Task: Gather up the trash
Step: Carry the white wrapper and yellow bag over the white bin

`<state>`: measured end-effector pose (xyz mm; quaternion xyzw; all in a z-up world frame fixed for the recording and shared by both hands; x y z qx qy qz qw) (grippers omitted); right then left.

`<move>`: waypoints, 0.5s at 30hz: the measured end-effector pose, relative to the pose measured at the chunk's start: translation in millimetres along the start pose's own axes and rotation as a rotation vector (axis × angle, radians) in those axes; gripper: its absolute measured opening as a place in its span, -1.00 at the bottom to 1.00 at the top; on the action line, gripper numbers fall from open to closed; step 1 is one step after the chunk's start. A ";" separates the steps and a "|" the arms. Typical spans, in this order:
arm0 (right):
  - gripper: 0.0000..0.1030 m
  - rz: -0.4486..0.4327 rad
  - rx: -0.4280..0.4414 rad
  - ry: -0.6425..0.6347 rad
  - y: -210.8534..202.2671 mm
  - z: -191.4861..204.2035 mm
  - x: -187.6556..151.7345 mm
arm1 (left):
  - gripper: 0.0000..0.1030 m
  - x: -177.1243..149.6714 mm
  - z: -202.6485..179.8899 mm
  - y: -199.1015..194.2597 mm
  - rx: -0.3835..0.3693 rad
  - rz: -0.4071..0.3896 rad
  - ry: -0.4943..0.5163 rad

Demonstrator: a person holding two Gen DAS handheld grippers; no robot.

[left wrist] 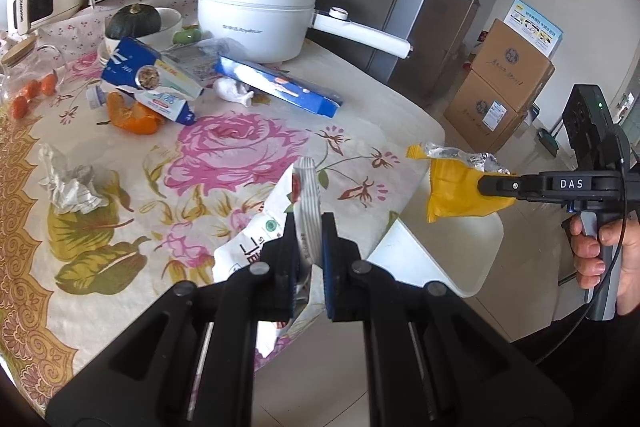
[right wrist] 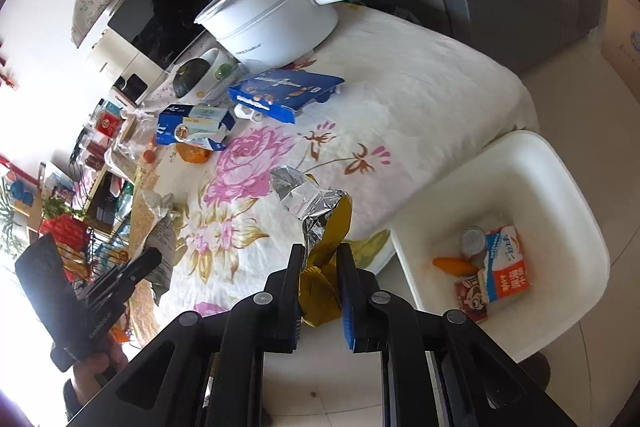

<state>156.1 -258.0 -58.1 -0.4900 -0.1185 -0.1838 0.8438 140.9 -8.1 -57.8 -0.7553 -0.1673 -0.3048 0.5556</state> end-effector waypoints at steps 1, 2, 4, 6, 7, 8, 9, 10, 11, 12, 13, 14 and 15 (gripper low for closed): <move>-0.68 -0.001 -0.009 0.010 -3.3 -8.7 -1.5 | -0.78 0.4 -6.3 3.9 -0.007 0.004 0.009; -0.68 -0.003 -0.018 0.019 -6.4 -16.1 -2.7 | -0.78 0.5 -13.3 7.9 -0.015 0.009 0.020; -0.68 -0.007 -0.034 0.038 -13.6 -31.9 -5.4 | -0.78 0.0 -27.3 15.4 -0.030 0.018 0.039; -0.68 -0.011 -0.048 0.054 -19.8 -45.2 -7.5 | -0.78 0.3 -42.3 23.5 -0.045 0.026 0.059; -0.68 -0.013 -0.056 0.062 -22.9 -52.3 -8.7 | -0.78 0.2 -50.3 27.9 -0.056 0.032 0.068; -0.68 -0.015 -0.064 0.068 -25.6 -58.8 -9.9 | -0.78 -0.2 -58.3 32.1 -0.069 0.039 0.077; -0.68 -0.016 -0.069 0.073 -27.3 -63.1 -10.6 | -0.78 -1.2 -65.8 36.3 -0.079 0.046 0.088; -0.68 -0.016 -0.076 0.078 -29.7 -69.3 -12.0 | -0.78 -2.5 -73.2 40.1 -0.086 0.051 0.101; -0.68 -0.016 -0.081 0.082 -31.4 -73.4 -12.9 | -0.78 -4.1 -81.6 44.5 -0.094 0.057 0.115; -0.68 -0.017 -0.087 0.089 -33.7 -79.2 -14.5 | -0.78 -5.7 -89.2 48.4 -0.101 0.064 0.127; -0.68 -0.017 -0.090 0.093 -35.4 -83.4 -15.7 | -0.78 -6.9 -96.3 52.1 -0.107 0.070 0.138; -0.68 -0.017 -0.095 0.096 -37.0 -87.2 -17.1 | -0.78 -8.4 -103.6 56.1 -0.112 0.077 0.149; -0.68 -0.017 -0.104 0.098 -39.1 -91.9 -18.7 | -0.78 -10.0 -110.8 60.0 -0.118 0.084 0.161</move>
Point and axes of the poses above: each gripper's, at about its wrist camera, not at the fingertips, and y roughly the way its jaws point, z to its left, x to its top, the point moved 4 cm from there along y, roughly the way its jaws point, and after that the axes turned 3 degrees about x, right-handed, at the moved point
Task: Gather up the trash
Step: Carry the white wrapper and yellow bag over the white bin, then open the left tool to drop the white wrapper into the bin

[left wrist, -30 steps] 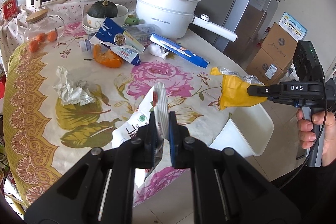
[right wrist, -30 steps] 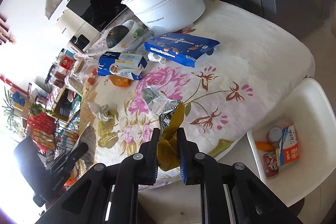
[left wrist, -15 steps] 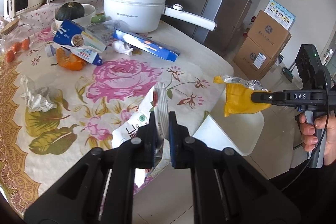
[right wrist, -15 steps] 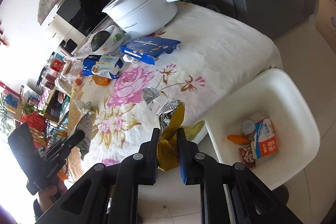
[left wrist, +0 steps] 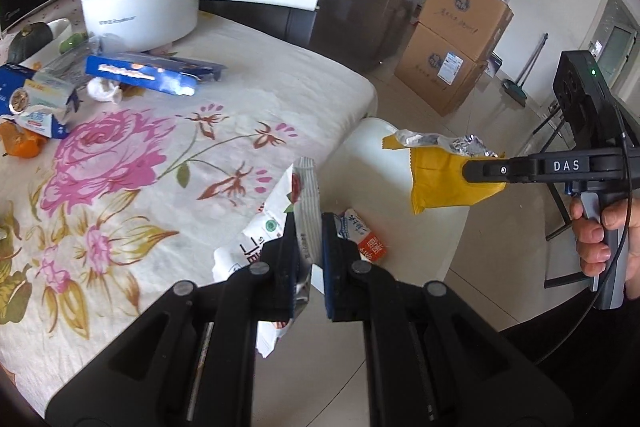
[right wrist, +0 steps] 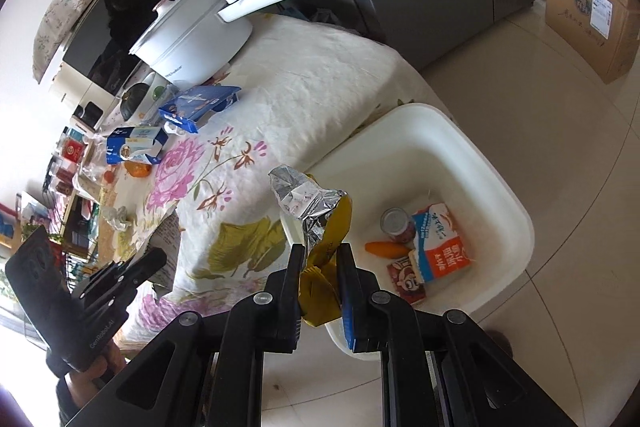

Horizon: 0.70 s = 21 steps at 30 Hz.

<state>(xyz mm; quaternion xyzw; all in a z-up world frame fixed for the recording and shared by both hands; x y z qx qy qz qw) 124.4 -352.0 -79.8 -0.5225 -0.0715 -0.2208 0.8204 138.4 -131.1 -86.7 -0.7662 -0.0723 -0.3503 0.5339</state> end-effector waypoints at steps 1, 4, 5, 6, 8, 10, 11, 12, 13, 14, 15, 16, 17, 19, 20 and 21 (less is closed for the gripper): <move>-0.68 0.000 -0.008 0.001 -1.3 -4.5 -0.7 | -0.78 0.0 -6.0 4.1 -0.005 0.005 0.009; -0.68 0.002 -0.024 0.013 -4.1 -17.3 -3.2 | -0.78 0.5 -23.5 16.3 -0.021 0.020 0.034; -0.68 0.004 -0.029 0.018 -4.7 -20.8 -3.8 | -0.78 1.3 -28.3 19.5 -0.027 0.023 0.040; -0.68 0.006 -0.037 0.023 -5.4 -25.7 -4.7 | -0.78 2.0 -34.2 23.5 -0.035 0.026 0.047; -0.68 0.008 -0.050 0.030 -6.4 -33.0 -5.7 | -0.78 3.8 -44.5 31.3 -0.049 0.030 0.060; -0.68 0.010 -0.059 0.038 -7.2 -38.8 -6.1 | -0.78 5.2 -54.4 38.3 -0.063 0.031 0.072; -0.68 0.010 -0.063 0.041 -8.0 -42.5 -6.3 | -0.78 5.9 -59.0 41.9 -0.071 0.031 0.078; -0.68 0.010 -0.067 0.044 -8.4 -44.9 -6.2 | -0.77 6.9 -63.0 45.1 -0.076 0.031 0.084; -0.68 0.010 -0.073 0.045 -8.5 -47.3 -5.8 | -0.77 7.8 -67.9 48.6 -0.081 0.031 0.088; -0.68 0.010 -0.080 0.045 -8.8 -48.8 -5.7 | -0.77 8.8 -71.1 52.0 -0.086 0.031 0.091; -0.68 0.011 -0.086 0.045 -8.6 -50.5 -5.6 | -0.77 9.5 -74.0 55.1 -0.089 0.030 0.093; -0.68 0.013 -0.091 0.045 -8.1 -51.6 -5.5 | -0.77 10.3 -76.3 58.2 -0.091 0.029 0.094; -0.68 0.014 -0.096 0.045 -7.7 -52.8 -5.4 | -0.77 11.7 -78.1 61.2 -0.096 0.027 0.095; -0.68 0.018 -0.108 0.041 -6.2 -54.4 -5.2 | -0.77 13.4 -81.2 66.2 -0.100 0.023 0.100; -0.68 0.019 -0.112 0.040 -5.3 -55.0 -5.1 | -0.77 14.2 -82.1 68.5 -0.101 0.021 0.101; -0.68 0.021 -0.117 0.039 -4.6 -55.8 -5.0 | -0.77 14.8 -83.3 70.7 -0.104 0.019 0.099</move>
Point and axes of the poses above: each gripper's, at about its wrist camera, not at the fingertips, and y roughly the way its jaws point, z to its left, x to its top, the point moved 4 cm from there along y, roughly the way its jaws point, and after that the axes turned 3 degrees about x, right-handed, at the moved point
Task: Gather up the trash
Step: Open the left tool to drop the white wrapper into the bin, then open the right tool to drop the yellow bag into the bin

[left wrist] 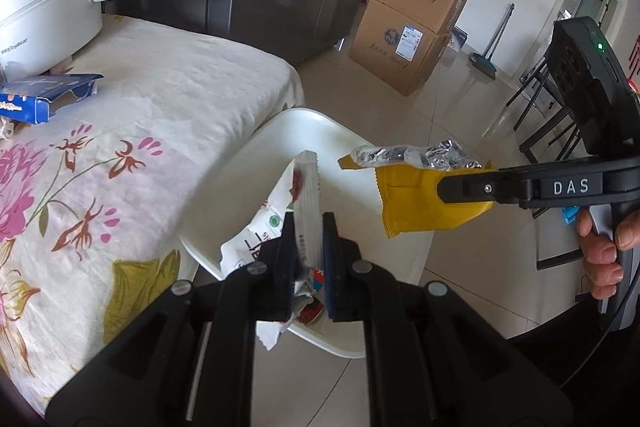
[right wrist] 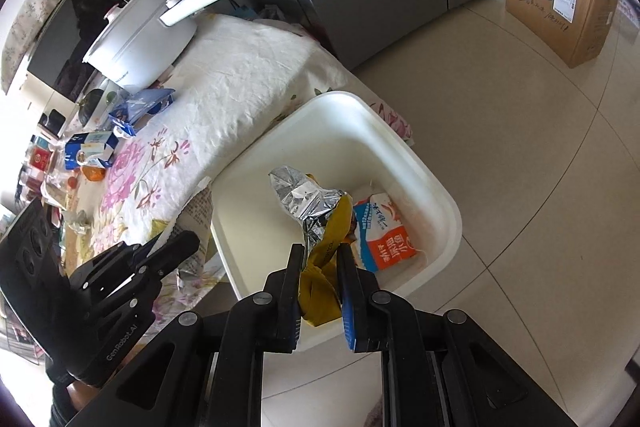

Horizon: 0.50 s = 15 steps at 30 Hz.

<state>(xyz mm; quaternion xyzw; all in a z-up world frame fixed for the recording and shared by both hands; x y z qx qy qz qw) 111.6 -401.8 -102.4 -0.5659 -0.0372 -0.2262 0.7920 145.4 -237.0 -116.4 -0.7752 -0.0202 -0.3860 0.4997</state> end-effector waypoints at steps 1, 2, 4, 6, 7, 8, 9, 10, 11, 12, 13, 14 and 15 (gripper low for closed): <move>-0.68 0.000 -0.006 -0.001 0.5 -0.2 0.2 | -0.77 0.1 0.3 1.1 -0.003 -0.004 -0.002; -0.68 0.000 -0.013 -0.003 1.0 -1.2 0.6 | -0.77 0.7 0.5 2.4 -0.006 -0.008 -0.003; -0.68 0.000 -0.024 -0.001 1.7 -3.5 1.2 | -0.75 2.0 0.6 3.2 -0.013 -0.025 0.002; -0.67 0.001 -0.033 0.005 2.2 -7.1 1.7 | -0.52 3.5 2.9 4.3 0.014 -0.038 0.007; -0.67 0.002 -0.038 0.007 2.5 -8.2 2.0 | -0.19 4.7 5.9 5.6 0.043 -0.039 -0.002; -0.67 0.002 -0.042 0.009 2.6 -9.2 2.2 | -0.05 4.8 9.6 5.5 0.075 -0.041 -0.012; -0.67 0.002 -0.046 0.010 3.1 -10.2 2.5 | 0.08 5.3 12.9 5.0 0.093 -0.046 -0.015; -0.67 0.002 -0.049 0.011 3.2 -10.8 2.7 | 0.10 5.3 15.2 4.1 0.106 -0.046 -0.017; -0.67 0.003 -0.050 0.010 3.4 -10.9 3.0 | 0.10 5.4 17.9 4.2 0.110 -0.041 -0.018; -0.67 0.002 -0.053 0.010 3.6 -10.8 3.3 | 0.12 5.2 20.4 3.4 0.115 -0.037 -0.020; -0.67 0.002 -0.055 0.007 3.7 -10.3 3.5 | 0.15 4.9 22.7 2.8 0.120 -0.037 -0.021; -0.67 0.002 -0.057 0.005 3.7 -9.5 3.9 | 0.17 4.5 24.5 1.5 0.121 -0.038 -0.023; -0.67 0.002 -0.057 0.003 4.0 -8.3 4.3 | 0.20 3.9 26.2 0.2 0.123 -0.038 -0.026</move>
Point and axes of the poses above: each gripper's, at about its wrist camera, not at the fingertips, and y roughly the way its jaws point, z to its left, x to its top, the point moved 4 cm from there along y, roughly the way its jaws point, and after that the axes turned 3 degrees about x, right-handed, at the moved point
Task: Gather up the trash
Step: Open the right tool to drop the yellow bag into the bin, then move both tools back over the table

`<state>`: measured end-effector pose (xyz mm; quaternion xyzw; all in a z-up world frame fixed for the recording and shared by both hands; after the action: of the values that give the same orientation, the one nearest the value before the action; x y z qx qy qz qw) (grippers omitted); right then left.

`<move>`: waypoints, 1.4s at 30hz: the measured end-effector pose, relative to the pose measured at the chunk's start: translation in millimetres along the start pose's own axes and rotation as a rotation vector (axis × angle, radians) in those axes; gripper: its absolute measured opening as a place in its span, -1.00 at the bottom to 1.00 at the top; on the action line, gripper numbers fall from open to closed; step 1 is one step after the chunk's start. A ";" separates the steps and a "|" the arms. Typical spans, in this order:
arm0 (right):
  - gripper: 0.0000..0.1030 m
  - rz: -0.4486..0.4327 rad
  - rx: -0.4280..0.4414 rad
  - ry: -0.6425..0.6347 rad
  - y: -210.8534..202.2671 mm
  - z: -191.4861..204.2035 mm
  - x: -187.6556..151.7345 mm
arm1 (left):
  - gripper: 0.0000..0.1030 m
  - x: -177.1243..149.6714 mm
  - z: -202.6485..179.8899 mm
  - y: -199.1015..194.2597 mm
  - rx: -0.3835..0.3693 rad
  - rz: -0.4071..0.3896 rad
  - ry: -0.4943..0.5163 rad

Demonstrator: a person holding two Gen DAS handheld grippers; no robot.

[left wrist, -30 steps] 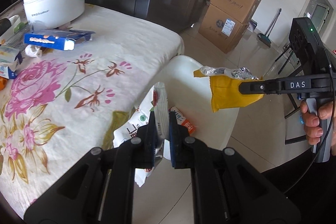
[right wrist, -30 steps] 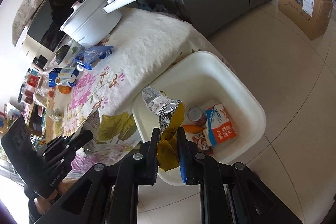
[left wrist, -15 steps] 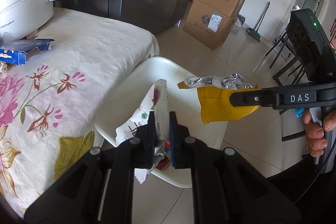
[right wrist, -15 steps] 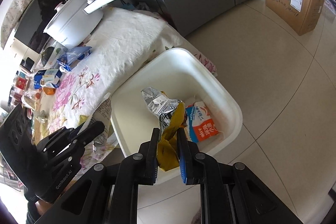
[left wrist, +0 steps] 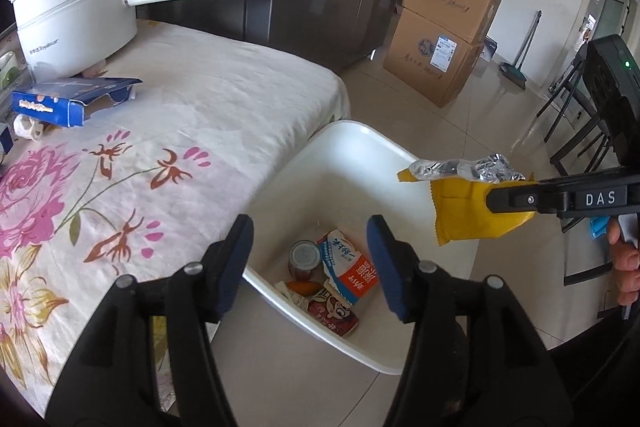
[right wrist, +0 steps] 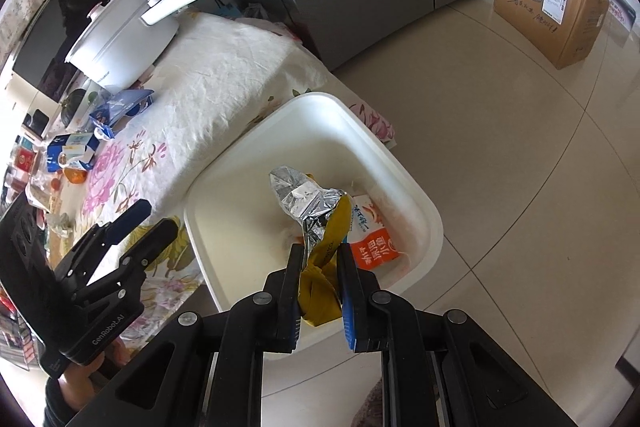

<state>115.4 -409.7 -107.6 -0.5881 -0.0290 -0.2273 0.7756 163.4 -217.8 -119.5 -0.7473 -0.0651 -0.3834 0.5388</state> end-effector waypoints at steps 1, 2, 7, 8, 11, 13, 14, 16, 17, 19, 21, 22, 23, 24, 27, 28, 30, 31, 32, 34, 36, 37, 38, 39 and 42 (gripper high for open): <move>-0.67 0.000 0.000 -0.001 0.1 0.8 0.2 | 0.22 -0.2 1.8 -0.7 0.003 0.003 -0.003; -0.67 0.001 -0.001 -0.002 0.3 1.8 0.2 | 0.22 -1.2 4.3 -2.0 0.005 0.004 -0.007; -0.66 0.001 -0.010 -0.009 1.6 7.5 1.5 | 0.33 -3.3 17.0 -8.9 0.026 0.008 -0.026; -0.64 0.000 -0.015 -0.012 1.9 8.9 2.3 | 0.34 -3.8 19.4 -11.3 0.031 0.008 -0.032; -0.44 -0.008 -0.053 -0.011 0.9 11.8 6.1 | 0.46 -5.0 30.0 -20.2 0.052 0.003 -0.047; -0.18 -0.002 -0.028 -0.004 -0.4 15.9 9.3 | 0.55 -5.3 38.5 -28.0 0.075 0.000 -0.051; -0.02 -0.006 -0.020 -0.001 -1.6 17.5 10.6 | 0.58 -5.5 44.0 -32.7 0.088 -0.001 -0.054; 0.11 -0.019 -0.013 -0.002 -5.1 22.7 13.7 | 0.65 -6.0 54.9 -41.6 0.116 -0.005 -0.061; 0.17 -0.021 -0.011 -0.005 -5.6 25.5 14.8 | 0.66 -6.4 61.3 -46.3 0.128 -0.008 -0.068; 0.26 -0.020 -0.009 -0.007 -5.5 31.0 16.5 | 0.73 -8.0 74.3 -55.2 0.150 -0.010 -0.086; 0.33 -0.019 -0.007 -0.005 -4.3 37.2 18.0 | 0.77 -10.6 86.1 -63.6 0.170 -0.012 -0.104; 0.35 -0.020 -0.005 -0.007 -4.1 40.4 18.6 | 0.78 -11.8 91.0 -67.4 0.179 -0.012 -0.112; 0.38 -0.022 -0.006 -0.011 -3.8 44.2 19.4 | 0.78 -13.0 95.2 -71.6 0.187 -0.012 -0.119; 0.39 -0.028 -0.009 -0.019 -4.2 49.2 20.1 | 0.79 -14.3 99.9 -76.0 0.194 -0.013 -0.127; 0.43 -0.044 -0.013 -0.048 -5.9 65.7 23.0 | 0.81 -18.1 111.6 -88.5 0.217 -0.017 -0.142; 0.45 -0.050 -0.013 -0.058 -6.1 71.9 23.9 | 0.82 -19.6 115.0 -93.3 0.224 -0.019 -0.146; 0.48 -0.060 -0.010 -0.082 -6.6 85.5 25.6 | 0.85 -22.3 122.3 -101.0 0.238 -0.023 -0.153; 0.50 -0.063 -0.007 -0.091 -6.1 91.9 26.4 | 0.89 -23.7 126.5 -104.7 0.246 -0.023 -0.158; 0.52 -0.066 -0.004 -0.099 -5.5 99.2 26.8 | 0.91 -25.9 131.6 -108.9 0.256 -0.024 -0.165; 0.55 -0.073 0.004 -0.117 -4.2 115.5 28.0 | 0.93 -30.7 141.1 -117.6 0.271 -0.027 -0.182; 0.59 -0.075 0.013 -0.133 -2.0 129.1 28.3 | 0.94 -35.8 152.6 -124.8 0.286 -0.022 -0.206; 0.62 -0.076 0.017 -0.143 -0.4 137.6 28.3 | 0.96 -38.2 157.6 -127.8 0.293 -0.020 -0.217; 0.64 -0.077 0.019 -0.153 0.8 144.6 28.0 | 0.97 -41.1 163.5 -131.3 0.301 -0.018 -0.229; 0.65 -0.077 0.023 -0.164 2.7 152.4 27.3 | 0.98 -43.7 169.2 -134.8 0.309 -0.017 -0.241; 0.79 -0.074 0.032 -0.200 9.9 175.3 24.3 | 0.98 -51.5 185.7 -143.9 0.340 -0.012 -0.270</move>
<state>179.9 -253.1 -55.2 -0.5938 -0.1317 -0.1954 0.7693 147.4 16.4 -67.2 -0.6898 -0.2049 -0.2663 0.6413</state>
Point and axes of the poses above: each gripper's, at about its wrist camera, not at the fingertips, and y roughly the way its jaws point, z to its left, x to its top, the point moved 4 cm from there along y, roughly the way its jaws point, and after that the axes turned 3 degrees about x, right-handed, at the moved point
